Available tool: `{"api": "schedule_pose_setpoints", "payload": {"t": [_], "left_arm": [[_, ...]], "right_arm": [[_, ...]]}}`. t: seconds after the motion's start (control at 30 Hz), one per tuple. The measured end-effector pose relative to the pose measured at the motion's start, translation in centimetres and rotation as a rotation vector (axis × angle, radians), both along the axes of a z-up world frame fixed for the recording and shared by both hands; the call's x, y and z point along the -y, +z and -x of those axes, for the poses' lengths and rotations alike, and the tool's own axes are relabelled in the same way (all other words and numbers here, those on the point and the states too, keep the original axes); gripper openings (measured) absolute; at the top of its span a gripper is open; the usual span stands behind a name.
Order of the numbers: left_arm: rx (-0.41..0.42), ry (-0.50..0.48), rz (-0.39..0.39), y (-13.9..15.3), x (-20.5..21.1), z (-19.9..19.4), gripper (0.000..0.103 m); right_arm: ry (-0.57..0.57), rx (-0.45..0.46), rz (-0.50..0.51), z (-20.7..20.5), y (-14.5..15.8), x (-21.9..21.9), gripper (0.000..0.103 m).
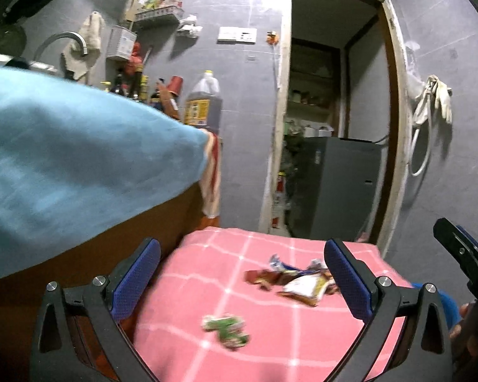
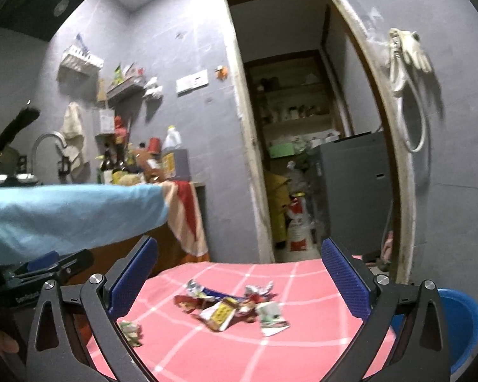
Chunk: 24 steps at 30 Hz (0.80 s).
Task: Collect trash
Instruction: 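Move both open tools back over the table toward the remaining trash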
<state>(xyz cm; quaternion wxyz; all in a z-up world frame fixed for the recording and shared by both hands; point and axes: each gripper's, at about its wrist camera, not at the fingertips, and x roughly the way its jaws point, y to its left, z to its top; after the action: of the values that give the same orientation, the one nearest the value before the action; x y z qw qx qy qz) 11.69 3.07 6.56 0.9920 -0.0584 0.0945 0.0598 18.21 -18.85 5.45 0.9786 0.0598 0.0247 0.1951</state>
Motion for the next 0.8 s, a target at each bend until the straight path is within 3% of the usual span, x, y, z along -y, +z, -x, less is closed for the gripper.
{"api": "schedule_pose_setpoints", "payload": {"t": [0.33,0.8], "left_arm": [[-0.127,0.041,0.026,-4.7,-3.4,0.4,0.101],[-0.374,-0.01,0.07,-8.0,-3.9,-3.9,0.101]], "right_arm": [[0.076,-0.062,0.126,-1.3,-2.2,-4.5,0.103],[0.112,-0.276,0.21,-5.5,-4.9,-5.6,0.103]]}}
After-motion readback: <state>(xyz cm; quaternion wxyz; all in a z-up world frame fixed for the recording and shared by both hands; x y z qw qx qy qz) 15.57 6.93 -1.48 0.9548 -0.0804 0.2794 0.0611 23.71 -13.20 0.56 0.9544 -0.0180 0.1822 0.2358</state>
